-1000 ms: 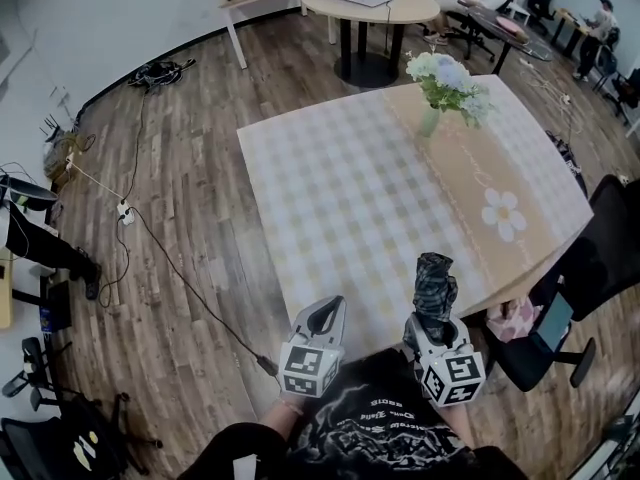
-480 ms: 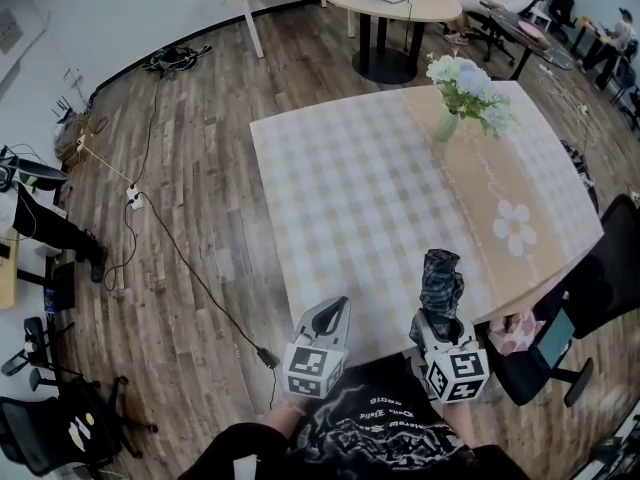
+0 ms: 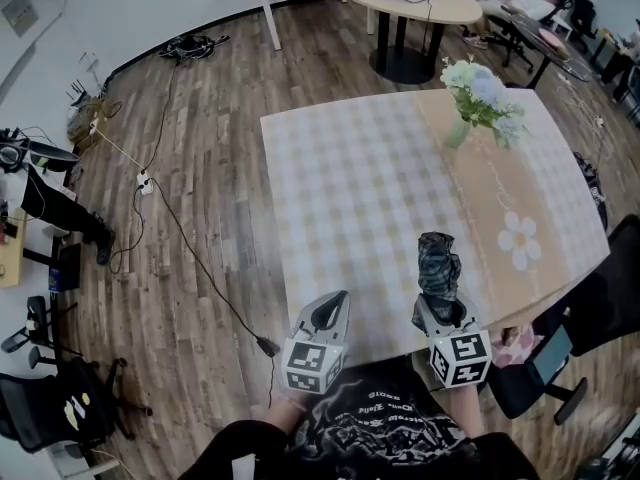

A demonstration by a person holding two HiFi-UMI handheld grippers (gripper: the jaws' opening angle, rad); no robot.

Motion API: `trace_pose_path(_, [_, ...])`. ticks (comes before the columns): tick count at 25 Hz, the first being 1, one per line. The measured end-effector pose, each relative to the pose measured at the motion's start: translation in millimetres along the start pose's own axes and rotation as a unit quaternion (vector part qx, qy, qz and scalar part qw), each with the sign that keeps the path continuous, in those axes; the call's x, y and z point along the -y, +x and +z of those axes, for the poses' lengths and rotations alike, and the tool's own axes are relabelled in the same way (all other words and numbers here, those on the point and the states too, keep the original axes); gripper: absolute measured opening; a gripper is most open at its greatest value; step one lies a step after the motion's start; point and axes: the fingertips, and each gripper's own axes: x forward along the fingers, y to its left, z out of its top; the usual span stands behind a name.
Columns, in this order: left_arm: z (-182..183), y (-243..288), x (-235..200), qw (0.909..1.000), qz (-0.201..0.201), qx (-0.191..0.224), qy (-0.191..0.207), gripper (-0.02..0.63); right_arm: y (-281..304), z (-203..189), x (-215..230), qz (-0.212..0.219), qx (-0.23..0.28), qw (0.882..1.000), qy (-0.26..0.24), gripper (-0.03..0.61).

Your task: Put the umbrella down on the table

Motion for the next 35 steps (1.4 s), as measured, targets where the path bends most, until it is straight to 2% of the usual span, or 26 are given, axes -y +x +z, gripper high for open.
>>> trace_pose_path(4, [4.6,-11.3,-13.7,0.9997,0.025,0.008,-0.003,0.018,25.2,12.0,-13.9,0.041,-0.017,0.999,-0.027,0.184])
trace_pose_path(7, [3.6,-21.1,-27.0,0.9991,0.04,0.011,-0.008,0.018,45.5,16.8,-27.3,0.055,-0.035,0.997,-0.042,0.184])
trace_pose_path(14, [2.5,-28.2,-35.9,0.9968,0.077,0.018,-0.016,0.018,87.1,23.8,-45.4,0.101,-0.057,0.992,-0.052,0.184])
trace_pose_path(17, [3.8,-28.3,-40.3,0.9955,0.09,0.022,-0.02,0.018,103.8,24.8,-46.3,0.106,-0.075,0.99,-0.062,0.184])
trace_pose_path(22, [10.9,-9.9,-22.1,0.9928,0.114,0.026,-0.024,0.018,123.8,25.5,-11.7,0.114,-0.099,0.987,-0.048,0.184])
trace_pose_path(29, [2.4,-39.5,-58.5,0.9894,0.139,0.028,-0.034,0.018,167.1,9.9,-41.1,0.105,-0.142,0.984,-0.038,0.187])
trace_pose_path(35, [-7.1,-35.8,-52.5,0.9867,0.157,0.016,-0.038,0.018,188.7,-8.1,-22.9,0.099,-0.166,0.981,-0.03,0.189])
